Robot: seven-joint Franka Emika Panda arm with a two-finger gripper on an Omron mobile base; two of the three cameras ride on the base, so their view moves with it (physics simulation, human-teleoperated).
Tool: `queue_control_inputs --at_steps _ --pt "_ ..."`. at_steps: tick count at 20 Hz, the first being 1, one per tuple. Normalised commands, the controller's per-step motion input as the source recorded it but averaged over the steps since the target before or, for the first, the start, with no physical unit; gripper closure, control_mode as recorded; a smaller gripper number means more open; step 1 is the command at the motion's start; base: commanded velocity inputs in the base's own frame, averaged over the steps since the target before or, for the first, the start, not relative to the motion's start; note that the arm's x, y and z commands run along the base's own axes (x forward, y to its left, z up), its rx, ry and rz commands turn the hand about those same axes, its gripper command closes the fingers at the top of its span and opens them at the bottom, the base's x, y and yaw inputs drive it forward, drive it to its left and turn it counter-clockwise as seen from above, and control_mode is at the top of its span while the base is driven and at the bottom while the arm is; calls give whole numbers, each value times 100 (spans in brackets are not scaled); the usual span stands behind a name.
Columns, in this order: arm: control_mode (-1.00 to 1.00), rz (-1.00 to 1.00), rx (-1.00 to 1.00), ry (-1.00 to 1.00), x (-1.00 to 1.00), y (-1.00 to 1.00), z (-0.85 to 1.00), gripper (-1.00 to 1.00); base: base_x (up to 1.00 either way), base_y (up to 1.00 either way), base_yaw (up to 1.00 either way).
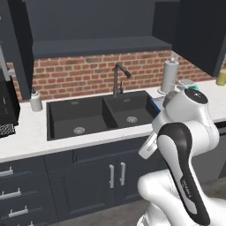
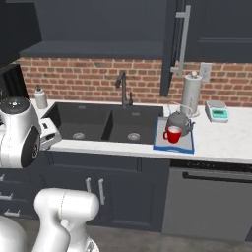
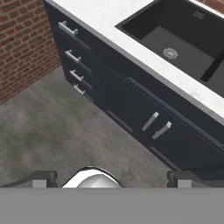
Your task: Pick the kettle from the counter and place it on the tray. Then pick the mug from the cabinet and place it on the tray. Then close the cabinet doors.
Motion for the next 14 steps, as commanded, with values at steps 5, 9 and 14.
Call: queue_control_inputs --at_steps 5,9,14 --pt "100 0 0 0 0 0 0 -100 33 0 0" --pt "100 0 0 0 0 0 0 -100 36 0 0" --pt "100 0 0 0 0 0 0 -100 39 1 4"
